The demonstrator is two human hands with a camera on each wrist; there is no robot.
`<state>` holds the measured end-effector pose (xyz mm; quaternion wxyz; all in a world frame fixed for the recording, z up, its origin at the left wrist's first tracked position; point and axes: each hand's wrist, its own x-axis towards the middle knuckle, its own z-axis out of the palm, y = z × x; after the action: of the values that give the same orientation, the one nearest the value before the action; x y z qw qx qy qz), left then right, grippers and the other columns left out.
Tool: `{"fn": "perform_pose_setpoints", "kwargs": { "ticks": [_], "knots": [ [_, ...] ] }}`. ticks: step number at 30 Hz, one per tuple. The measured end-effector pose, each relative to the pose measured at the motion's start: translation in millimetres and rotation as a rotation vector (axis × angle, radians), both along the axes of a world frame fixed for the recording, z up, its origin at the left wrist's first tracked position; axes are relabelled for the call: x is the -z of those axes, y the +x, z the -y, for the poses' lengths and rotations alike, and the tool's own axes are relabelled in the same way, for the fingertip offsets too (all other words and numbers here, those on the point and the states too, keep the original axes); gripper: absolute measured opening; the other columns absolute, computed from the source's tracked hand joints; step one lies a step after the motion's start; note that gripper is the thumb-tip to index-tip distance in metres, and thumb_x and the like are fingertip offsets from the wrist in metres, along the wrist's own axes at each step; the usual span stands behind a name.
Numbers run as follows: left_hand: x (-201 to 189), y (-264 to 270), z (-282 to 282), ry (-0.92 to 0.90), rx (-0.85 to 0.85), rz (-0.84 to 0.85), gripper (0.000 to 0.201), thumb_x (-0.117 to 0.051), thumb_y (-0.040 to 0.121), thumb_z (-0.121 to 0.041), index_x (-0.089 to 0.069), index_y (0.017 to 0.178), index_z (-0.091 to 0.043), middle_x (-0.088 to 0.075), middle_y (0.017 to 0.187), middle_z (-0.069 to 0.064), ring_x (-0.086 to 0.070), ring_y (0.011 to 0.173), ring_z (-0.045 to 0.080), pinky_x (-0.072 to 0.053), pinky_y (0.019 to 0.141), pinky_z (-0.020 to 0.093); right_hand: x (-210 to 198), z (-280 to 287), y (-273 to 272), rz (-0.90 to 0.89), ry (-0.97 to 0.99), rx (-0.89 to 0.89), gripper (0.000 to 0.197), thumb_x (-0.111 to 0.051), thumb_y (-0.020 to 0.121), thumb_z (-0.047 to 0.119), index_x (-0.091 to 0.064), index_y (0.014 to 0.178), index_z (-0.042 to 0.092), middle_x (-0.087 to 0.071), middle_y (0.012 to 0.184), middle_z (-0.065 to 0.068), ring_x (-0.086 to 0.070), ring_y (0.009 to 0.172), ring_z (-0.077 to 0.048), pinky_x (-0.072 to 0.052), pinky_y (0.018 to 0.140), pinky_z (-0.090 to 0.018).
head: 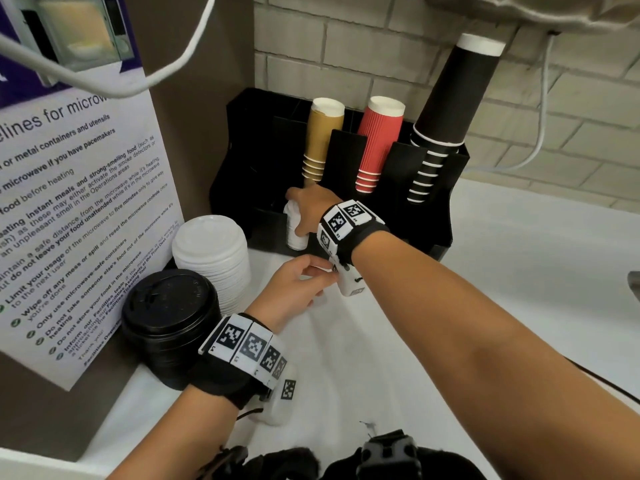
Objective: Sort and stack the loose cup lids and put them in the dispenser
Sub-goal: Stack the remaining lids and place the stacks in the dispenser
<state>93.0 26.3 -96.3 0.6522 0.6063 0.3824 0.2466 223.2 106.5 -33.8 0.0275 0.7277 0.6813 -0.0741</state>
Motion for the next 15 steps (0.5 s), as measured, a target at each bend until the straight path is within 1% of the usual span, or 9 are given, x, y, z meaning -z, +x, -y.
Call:
{"fn": "perform_pose_setpoints", "kwargs": {
  "ticks": [2, 4, 7, 11, 13, 15],
  "knots": [
    [1, 0, 0, -0.001, -0.001, 0.004, 0.011, -0.068, 0.088, -0.028, -0.065, 0.099, -0.026, -0.066, 0.102, -0.004, -0.063, 0.083, 0.012, -0.047, 0.070, 0.021, 2, 3, -3, 0.058, 0.000, 0.001, 0.082, -0.081, 0.069, 0.019, -0.040, 0.140, 0.011, -0.036, 0.133, -0.017, -0.057, 0.105, -0.036, -0.054, 0.081, -0.042],
    [2, -1, 0, -0.006, -0.009, 0.007, 0.009, -0.068, 0.088, -0.027, -0.064, 0.096, -0.027, -0.065, 0.096, -0.007, -0.063, 0.083, 0.012, -0.046, 0.069, 0.021, 6, 7, -7, 0.136, 0.020, 0.004, 0.084, -0.081, 0.070, 0.020, -0.037, 0.140, 0.012, -0.030, 0.137, -0.016, -0.056, 0.107, -0.036, -0.053, 0.076, -0.038],
    [3, -1, 0, 0.001, -0.011, 0.001, 0.009, -0.069, 0.087, -0.024, -0.063, 0.094, -0.026, -0.064, 0.091, -0.008, -0.063, 0.082, 0.012, -0.046, 0.069, 0.022, 11, 11, -11, 0.187, 0.061, -0.007, 0.083, -0.079, 0.073, 0.020, -0.033, 0.140, 0.009, -0.037, 0.134, -0.014, -0.054, 0.110, -0.034, -0.048, 0.072, -0.036],
    [3, -3, 0, 0.028, -0.005, -0.009, 0.010, -0.068, 0.087, -0.022, -0.064, 0.095, -0.026, -0.064, 0.091, -0.008, -0.063, 0.083, 0.012, -0.045, 0.069, 0.023, 16, 15, -14, 0.210, 0.132, -0.036, 0.063, -0.074, 0.078, 0.014, -0.042, 0.130, 0.004, -0.047, 0.125, -0.013, -0.058, 0.107, -0.033, -0.045, 0.069, -0.035],
    [2, -4, -1, 0.043, -0.007, -0.015, 0.010, -0.067, 0.087, -0.022, -0.064, 0.094, -0.028, -0.065, 0.091, -0.009, -0.063, 0.083, 0.012, -0.044, 0.069, 0.022, 18, 15, -16, 0.225, 0.132, -0.044, 0.055, -0.070, 0.081, 0.010, -0.045, 0.129, 0.004, -0.048, 0.124, -0.013, -0.058, 0.107, -0.034, -0.045, 0.070, -0.035],
    [1, -5, -1, 0.049, -0.012, -0.015, 0.010, -0.067, 0.087, -0.023, -0.065, 0.094, -0.029, -0.065, 0.091, -0.009, -0.063, 0.083, 0.011, -0.044, 0.069, 0.022, 18, 14, -15, 0.218, 0.109, -0.047, 0.054, -0.069, 0.082, 0.011, -0.045, 0.130, 0.004, -0.048, 0.125, -0.013, -0.057, 0.109, -0.033, -0.048, 0.075, -0.036]
  ]
}}
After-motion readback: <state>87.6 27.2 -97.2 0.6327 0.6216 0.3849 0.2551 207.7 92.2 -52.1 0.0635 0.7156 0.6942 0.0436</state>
